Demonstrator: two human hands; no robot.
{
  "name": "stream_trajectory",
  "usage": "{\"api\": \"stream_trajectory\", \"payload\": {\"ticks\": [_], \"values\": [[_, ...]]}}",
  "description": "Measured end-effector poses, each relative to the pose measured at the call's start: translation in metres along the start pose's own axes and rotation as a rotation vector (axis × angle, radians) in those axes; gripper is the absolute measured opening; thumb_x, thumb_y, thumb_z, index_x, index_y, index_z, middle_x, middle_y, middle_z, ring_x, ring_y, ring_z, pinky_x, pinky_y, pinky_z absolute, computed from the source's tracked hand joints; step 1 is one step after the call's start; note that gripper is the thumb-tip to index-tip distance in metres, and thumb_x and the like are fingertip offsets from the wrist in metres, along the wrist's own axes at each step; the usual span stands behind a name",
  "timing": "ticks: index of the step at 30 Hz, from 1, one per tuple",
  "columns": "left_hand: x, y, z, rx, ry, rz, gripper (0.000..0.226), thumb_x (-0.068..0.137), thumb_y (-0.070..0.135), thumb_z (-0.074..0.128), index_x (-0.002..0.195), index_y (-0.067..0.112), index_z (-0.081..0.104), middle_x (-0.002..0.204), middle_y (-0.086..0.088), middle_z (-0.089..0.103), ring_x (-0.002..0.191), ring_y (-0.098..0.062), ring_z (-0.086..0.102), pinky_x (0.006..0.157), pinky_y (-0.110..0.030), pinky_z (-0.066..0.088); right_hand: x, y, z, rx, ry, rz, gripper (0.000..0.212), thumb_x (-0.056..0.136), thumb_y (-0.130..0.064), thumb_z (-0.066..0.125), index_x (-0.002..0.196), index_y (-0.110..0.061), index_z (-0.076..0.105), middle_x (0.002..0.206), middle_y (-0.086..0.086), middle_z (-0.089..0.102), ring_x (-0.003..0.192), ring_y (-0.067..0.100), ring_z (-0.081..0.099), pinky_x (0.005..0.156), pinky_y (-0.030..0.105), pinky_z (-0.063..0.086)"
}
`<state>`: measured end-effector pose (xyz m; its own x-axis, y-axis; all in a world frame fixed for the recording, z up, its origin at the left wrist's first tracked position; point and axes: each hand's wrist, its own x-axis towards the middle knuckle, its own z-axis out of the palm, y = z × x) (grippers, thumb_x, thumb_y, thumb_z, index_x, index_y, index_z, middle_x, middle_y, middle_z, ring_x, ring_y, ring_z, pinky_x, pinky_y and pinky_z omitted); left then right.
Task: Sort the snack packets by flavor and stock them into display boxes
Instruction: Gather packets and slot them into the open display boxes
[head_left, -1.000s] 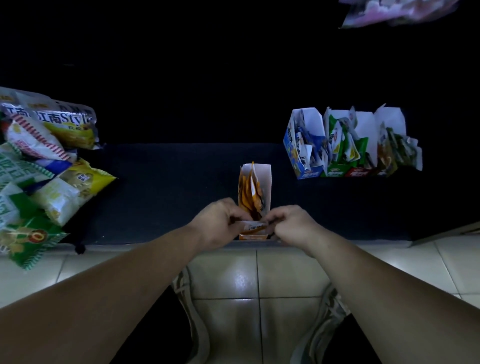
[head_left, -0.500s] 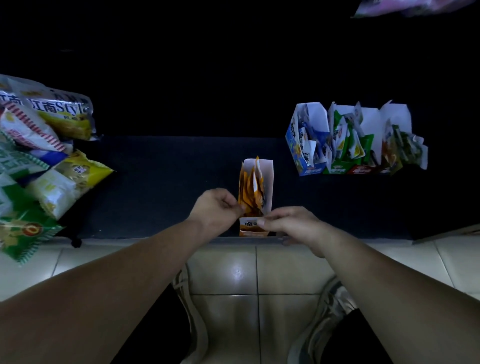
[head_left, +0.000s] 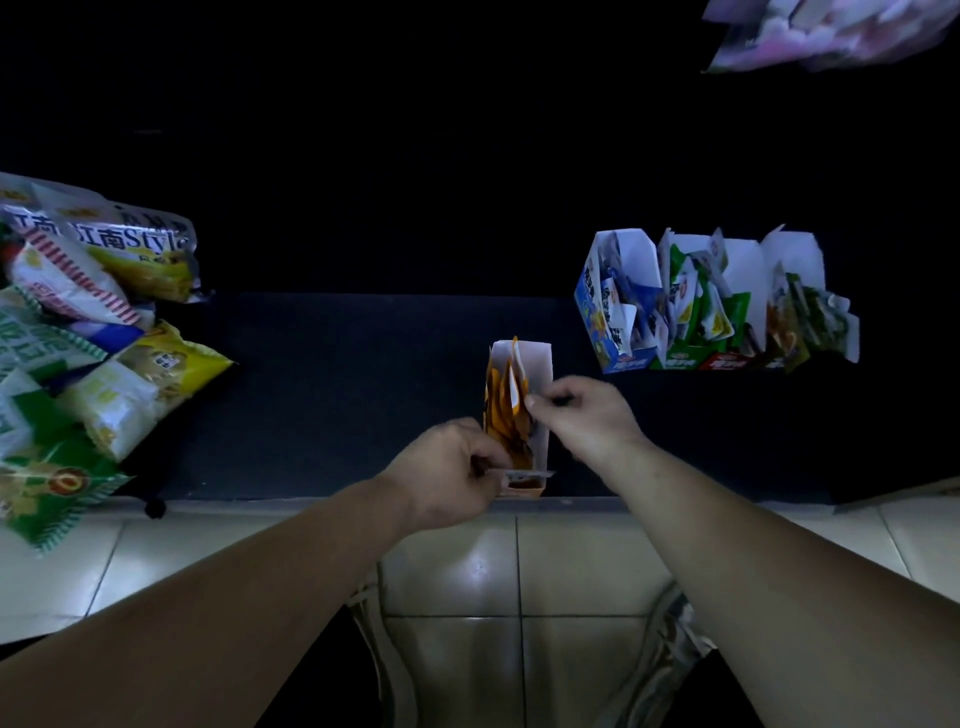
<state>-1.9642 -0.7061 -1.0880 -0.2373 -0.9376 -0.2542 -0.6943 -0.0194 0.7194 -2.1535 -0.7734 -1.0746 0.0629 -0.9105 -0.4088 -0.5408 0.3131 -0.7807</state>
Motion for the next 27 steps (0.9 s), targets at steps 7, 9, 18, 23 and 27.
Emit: {"api": "stream_trajectory", "payload": {"ticks": [7,9,18,23,27], "values": [[0.001,0.003,-0.010,-0.302,0.112,-0.171,0.029,0.090,0.002,0.063,0.081,0.024,0.080,0.089,0.013,0.070,0.082,0.003,0.066,0.074,-0.012,0.050,0.025,-0.014,0.011,0.099,0.061,-0.034,0.013,0.094,-0.031,0.071,0.082,-0.035,0.074,0.083,-0.008,0.070,0.081,0.012,0.064,0.066,0.028,0.049],[0.003,0.003,-0.013,-0.355,0.177,-0.215,0.034,0.091,0.000,0.061,0.078,0.026,0.078,0.077,0.014,0.072,0.071,0.001,0.065,0.065,-0.012,0.050,0.026,-0.012,0.010,0.085,0.105,-0.067,0.023,0.095,-0.023,0.067,0.075,-0.032,0.072,0.076,-0.005,0.068,0.073,0.011,0.062,0.063,0.025,0.046],[0.015,0.050,-0.043,-0.957,0.114,-0.427,0.042,0.100,0.053,0.060,0.120,0.016,0.064,0.102,-0.018,0.078,0.091,-0.027,0.078,0.079,-0.040,0.063,-0.021,-0.025,-0.018,0.113,-0.058,-0.261,0.017,0.093,-0.021,0.075,0.078,-0.028,0.079,0.076,-0.004,0.075,0.071,0.008,0.067,0.067,0.028,0.057],[0.007,0.058,-0.039,-0.949,0.067,-0.464,0.039,0.090,-0.001,0.073,0.126,0.011,0.060,0.106,-0.016,0.077,0.089,-0.026,0.077,0.073,-0.034,0.062,-0.047,-0.018,-0.026,0.216,-0.218,-0.123,0.008,0.083,-0.015,0.085,0.090,-0.011,0.081,0.094,0.012,0.077,0.087,0.019,0.074,0.082,0.033,0.063],[-0.001,0.050,-0.039,-0.867,0.064,-0.430,0.049,0.088,-0.010,0.068,0.129,0.016,0.060,0.106,-0.015,0.077,0.095,-0.027,0.076,0.076,-0.035,0.063,-0.043,-0.013,-0.036,0.432,0.002,0.162,0.040,0.087,-0.020,0.083,0.121,-0.011,0.063,0.108,0.015,0.073,0.089,0.033,0.076,0.081,0.045,0.064]]}}
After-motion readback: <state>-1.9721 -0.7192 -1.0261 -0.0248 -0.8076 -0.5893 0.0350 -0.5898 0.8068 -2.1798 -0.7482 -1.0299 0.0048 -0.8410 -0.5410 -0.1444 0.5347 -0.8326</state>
